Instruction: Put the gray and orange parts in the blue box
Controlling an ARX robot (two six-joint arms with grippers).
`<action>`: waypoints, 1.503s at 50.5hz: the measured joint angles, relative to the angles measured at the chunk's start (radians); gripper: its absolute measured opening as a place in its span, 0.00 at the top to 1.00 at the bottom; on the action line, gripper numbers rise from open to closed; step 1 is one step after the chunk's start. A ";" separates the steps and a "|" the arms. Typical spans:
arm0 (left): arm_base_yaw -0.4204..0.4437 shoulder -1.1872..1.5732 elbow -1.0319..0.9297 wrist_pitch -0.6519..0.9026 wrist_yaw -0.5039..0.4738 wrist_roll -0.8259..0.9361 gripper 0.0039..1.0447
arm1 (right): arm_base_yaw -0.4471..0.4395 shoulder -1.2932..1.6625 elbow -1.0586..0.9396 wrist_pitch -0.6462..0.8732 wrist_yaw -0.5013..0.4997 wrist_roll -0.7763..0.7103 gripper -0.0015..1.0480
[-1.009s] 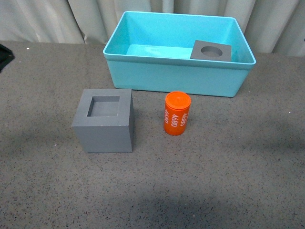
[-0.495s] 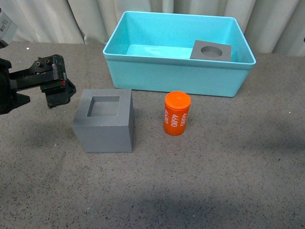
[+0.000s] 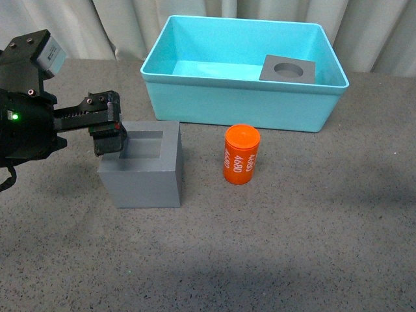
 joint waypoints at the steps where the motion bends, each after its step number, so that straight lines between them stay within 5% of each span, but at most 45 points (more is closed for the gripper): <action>1: -0.002 0.005 0.006 -0.001 -0.007 0.006 0.06 | 0.000 0.000 0.000 0.000 0.000 0.000 0.09; 12: -0.014 0.033 0.038 -0.037 -0.001 0.027 0.33 | 0.000 0.000 0.000 0.000 0.000 0.000 0.09; 19: -0.030 0.035 0.058 -0.069 0.013 0.037 0.61 | 0.000 0.000 0.000 0.000 0.000 0.000 0.09; 29: -0.039 0.034 0.070 -0.090 0.014 0.045 0.82 | 0.000 0.000 0.000 0.000 0.000 0.000 0.09; 55: -0.042 -0.202 0.059 -0.079 -0.010 -0.008 0.84 | 0.000 0.000 0.000 0.000 0.000 0.000 0.09; 76: -0.037 -0.021 0.267 0.236 -0.010 -0.031 0.84 | 0.000 0.000 0.000 0.000 0.000 0.000 0.09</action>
